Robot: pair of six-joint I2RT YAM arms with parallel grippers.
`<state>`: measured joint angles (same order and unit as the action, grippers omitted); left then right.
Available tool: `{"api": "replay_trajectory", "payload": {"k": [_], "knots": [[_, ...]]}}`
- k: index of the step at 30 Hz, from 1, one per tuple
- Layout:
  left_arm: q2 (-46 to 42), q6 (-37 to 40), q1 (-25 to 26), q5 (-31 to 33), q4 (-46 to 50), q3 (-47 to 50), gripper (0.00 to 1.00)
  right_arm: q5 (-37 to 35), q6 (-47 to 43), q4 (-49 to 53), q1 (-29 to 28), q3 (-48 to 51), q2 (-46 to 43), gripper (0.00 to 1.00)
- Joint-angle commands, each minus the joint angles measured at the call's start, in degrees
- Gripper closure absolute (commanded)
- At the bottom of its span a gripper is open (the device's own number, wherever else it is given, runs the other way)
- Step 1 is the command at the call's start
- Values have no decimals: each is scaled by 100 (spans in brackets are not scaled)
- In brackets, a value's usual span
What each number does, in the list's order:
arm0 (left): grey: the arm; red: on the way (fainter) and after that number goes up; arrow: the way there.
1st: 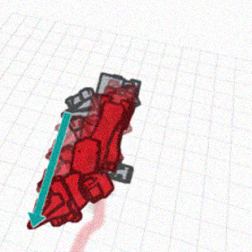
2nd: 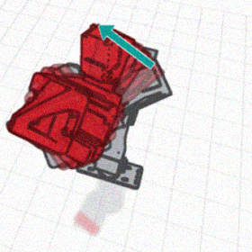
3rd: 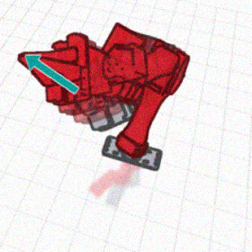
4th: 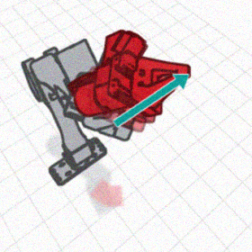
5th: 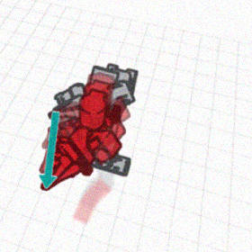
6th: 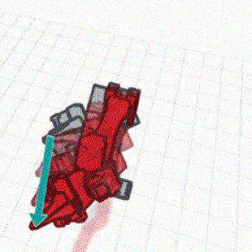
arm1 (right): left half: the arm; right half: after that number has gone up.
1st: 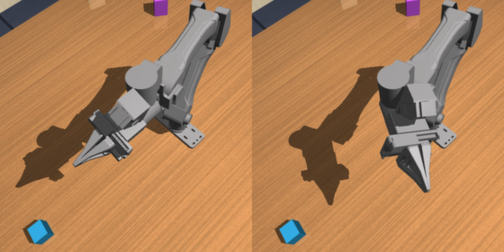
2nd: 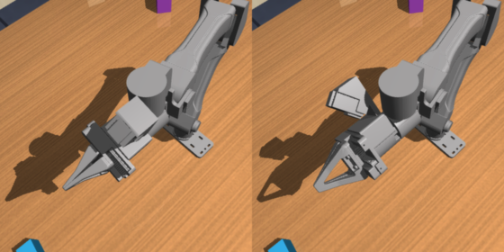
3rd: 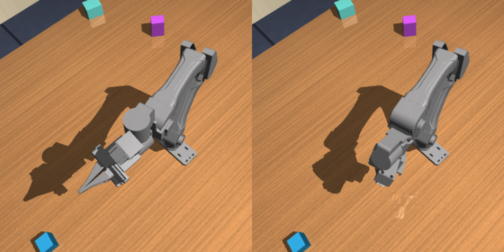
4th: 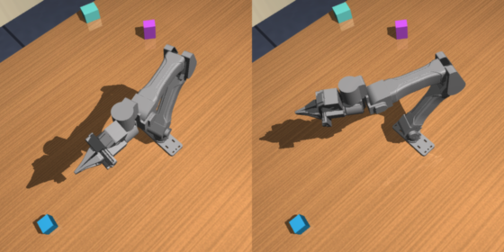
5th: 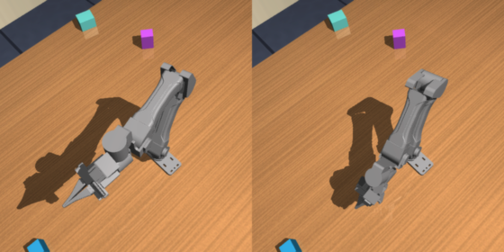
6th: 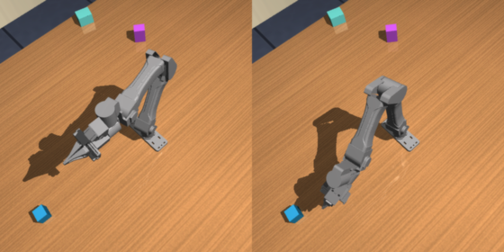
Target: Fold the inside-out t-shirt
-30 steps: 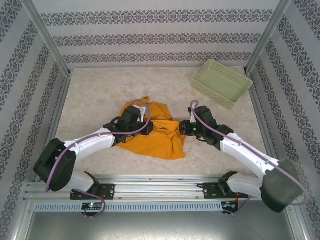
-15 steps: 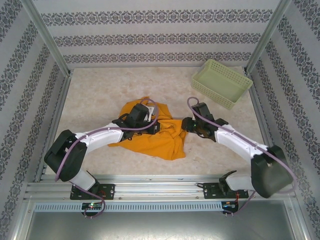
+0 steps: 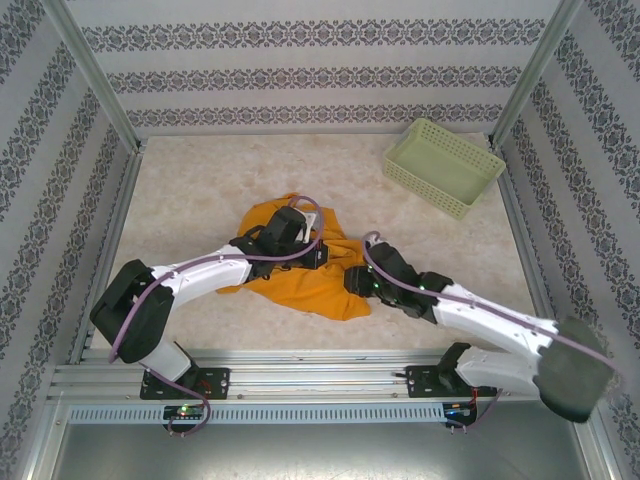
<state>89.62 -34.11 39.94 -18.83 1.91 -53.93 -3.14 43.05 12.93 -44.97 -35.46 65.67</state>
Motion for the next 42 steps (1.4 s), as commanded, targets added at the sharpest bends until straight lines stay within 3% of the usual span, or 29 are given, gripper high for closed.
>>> {"api": "replay_trajectory", "payload": {"k": [1,11,15,19,23,32,35,39,42], "knots": [[-267,-15,140,112,213,-71,100,-25,-7,-652,201,-558,636,60],[-589,-54,352,31,65,177,100,-183,-704,-469,1168,-1605,2154,68],[-584,-73,365,17,9,256,100,99,-710,-519,1172,-1726,2293,67],[-578,-113,365,74,-103,377,100,-182,-709,-394,1043,-1711,2360,63],[-521,-107,365,116,-108,404,100,-488,-765,-234,1052,-1718,2427,72],[-446,-97,365,343,-8,362,100,-1298,-1144,314,856,-1871,2080,100],[-416,-29,350,610,220,301,100,-1337,-1141,474,845,-1772,1731,100],[-256,136,216,944,512,148,99,-718,-978,599,839,-1500,906,100],[-147,193,22,975,585,80,98,217,-831,543,832,-1208,217,100]]}}
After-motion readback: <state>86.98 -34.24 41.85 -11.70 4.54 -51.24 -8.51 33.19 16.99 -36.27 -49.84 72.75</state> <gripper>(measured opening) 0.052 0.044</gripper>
